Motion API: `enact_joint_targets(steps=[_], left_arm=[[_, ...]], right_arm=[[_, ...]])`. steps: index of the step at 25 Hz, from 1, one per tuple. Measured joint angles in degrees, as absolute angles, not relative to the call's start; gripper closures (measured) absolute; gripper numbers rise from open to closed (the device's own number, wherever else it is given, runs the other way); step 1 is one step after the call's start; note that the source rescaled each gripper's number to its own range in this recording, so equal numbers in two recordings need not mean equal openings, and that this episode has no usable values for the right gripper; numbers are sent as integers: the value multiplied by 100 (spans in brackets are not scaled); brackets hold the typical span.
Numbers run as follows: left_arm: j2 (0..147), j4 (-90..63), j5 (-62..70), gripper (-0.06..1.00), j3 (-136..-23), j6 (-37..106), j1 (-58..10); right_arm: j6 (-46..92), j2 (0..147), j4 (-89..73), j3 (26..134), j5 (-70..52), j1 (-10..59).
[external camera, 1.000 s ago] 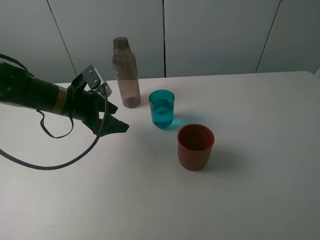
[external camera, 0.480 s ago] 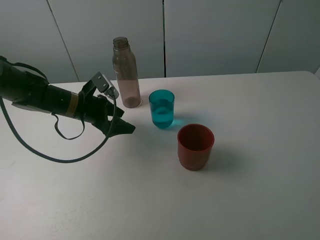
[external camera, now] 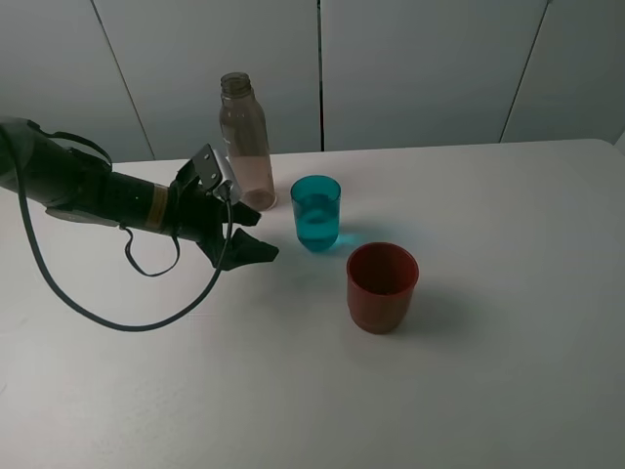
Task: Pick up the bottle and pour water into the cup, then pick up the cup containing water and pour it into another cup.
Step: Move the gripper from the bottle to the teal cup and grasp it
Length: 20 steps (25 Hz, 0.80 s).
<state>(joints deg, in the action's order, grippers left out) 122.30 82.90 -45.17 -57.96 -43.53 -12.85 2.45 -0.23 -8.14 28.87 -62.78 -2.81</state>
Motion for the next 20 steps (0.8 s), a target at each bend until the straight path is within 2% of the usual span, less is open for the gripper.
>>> enact_joint_targets(steps=[20], left_arm=[[12470,6702,-4455,-4,-5805,-3208,-1787]], right_arm=[[245,-23,-814,2887,-6278,-281]])
